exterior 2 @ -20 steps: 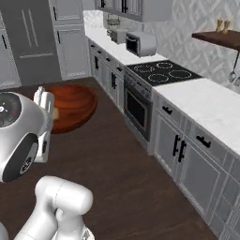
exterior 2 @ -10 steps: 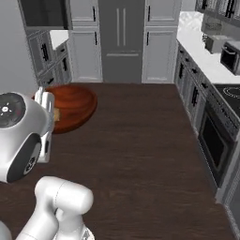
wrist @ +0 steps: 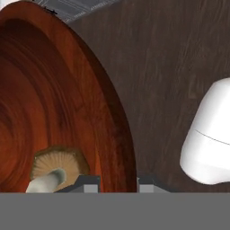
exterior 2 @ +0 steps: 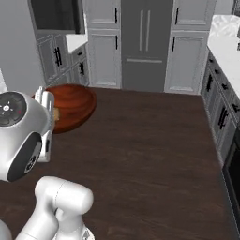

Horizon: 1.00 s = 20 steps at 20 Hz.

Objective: Pick the mushroom from the sink and place it in the bowl. Then pick the bowl and place it in the microwave. Then close the microwave door and press the start button.

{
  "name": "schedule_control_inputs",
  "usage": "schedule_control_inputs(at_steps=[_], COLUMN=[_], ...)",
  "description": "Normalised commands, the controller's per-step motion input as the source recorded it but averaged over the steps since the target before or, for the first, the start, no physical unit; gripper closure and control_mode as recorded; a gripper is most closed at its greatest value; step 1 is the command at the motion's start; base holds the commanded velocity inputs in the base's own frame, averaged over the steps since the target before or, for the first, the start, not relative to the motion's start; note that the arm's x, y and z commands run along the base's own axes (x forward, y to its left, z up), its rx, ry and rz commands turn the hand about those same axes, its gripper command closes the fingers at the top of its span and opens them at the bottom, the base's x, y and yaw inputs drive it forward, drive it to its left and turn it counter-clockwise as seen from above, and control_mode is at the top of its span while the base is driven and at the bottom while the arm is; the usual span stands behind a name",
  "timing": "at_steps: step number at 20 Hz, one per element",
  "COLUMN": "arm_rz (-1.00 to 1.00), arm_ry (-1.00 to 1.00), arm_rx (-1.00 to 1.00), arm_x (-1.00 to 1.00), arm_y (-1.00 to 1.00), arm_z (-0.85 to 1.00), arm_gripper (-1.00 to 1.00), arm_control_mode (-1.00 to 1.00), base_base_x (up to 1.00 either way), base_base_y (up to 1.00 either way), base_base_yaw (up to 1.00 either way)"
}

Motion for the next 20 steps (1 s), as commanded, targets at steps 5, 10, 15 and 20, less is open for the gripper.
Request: schedule_control_inputs(at_steps=[5,10,15,20], arm_rz=[0.00,0.00,0.00,0.00], arm_ry=[0.00,0.00,0.00,0.00], arm_rx=[0.00,0.00,0.00,0.00], arm_x=[0.00,0.00,0.00,0.00], arm_y=[0.00,0.00,0.00,0.00], arm_z=[0.00,0.00,0.00,0.00], arm_gripper=[1.00,1.00,1.00,1.00], arm_control_mode=[1.00,1.00,1.00,1.00], base_base_x=[1.00,1.00,1.00,1.00], base_base_y=[-0.54,-0.41,-0.48,-0.89], base_base_yaw=[0.27,0.36,0.40,0.38])
